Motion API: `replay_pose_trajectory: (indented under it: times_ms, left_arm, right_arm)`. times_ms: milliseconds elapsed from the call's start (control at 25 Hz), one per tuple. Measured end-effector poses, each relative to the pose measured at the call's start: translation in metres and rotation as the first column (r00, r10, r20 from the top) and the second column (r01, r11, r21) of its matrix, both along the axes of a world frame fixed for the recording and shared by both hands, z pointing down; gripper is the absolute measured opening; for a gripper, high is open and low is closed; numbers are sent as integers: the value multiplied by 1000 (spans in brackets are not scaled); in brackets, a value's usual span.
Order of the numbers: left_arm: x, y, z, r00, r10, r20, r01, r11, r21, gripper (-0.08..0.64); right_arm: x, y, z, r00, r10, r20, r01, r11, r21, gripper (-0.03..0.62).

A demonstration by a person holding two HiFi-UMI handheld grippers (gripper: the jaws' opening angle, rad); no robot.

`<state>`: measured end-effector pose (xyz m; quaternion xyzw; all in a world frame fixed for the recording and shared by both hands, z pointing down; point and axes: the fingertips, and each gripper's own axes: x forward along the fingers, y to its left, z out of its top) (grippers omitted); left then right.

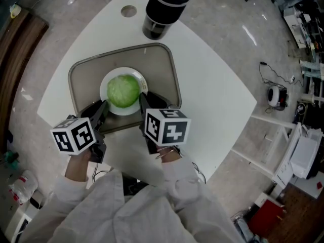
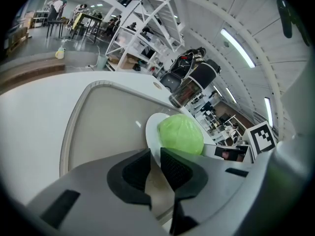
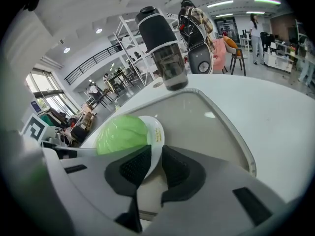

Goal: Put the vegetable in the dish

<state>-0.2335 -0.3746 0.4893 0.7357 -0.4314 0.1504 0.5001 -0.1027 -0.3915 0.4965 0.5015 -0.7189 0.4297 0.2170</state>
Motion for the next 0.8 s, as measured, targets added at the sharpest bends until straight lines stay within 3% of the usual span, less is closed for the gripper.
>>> replay_pose_trajectory:
  times_ms: [680, 800]
  left_arm:
    - [4, 0, 6, 998, 37, 41, -38, 999, 12, 51]
    - [4, 1, 6, 996, 48, 80, -50, 999, 21, 58]
  right_arm:
    - [3, -2, 7, 995, -56, -77, 57, 998, 20, 66]
    - [3, 0, 6, 993, -66, -94, 70, 997, 34, 67]
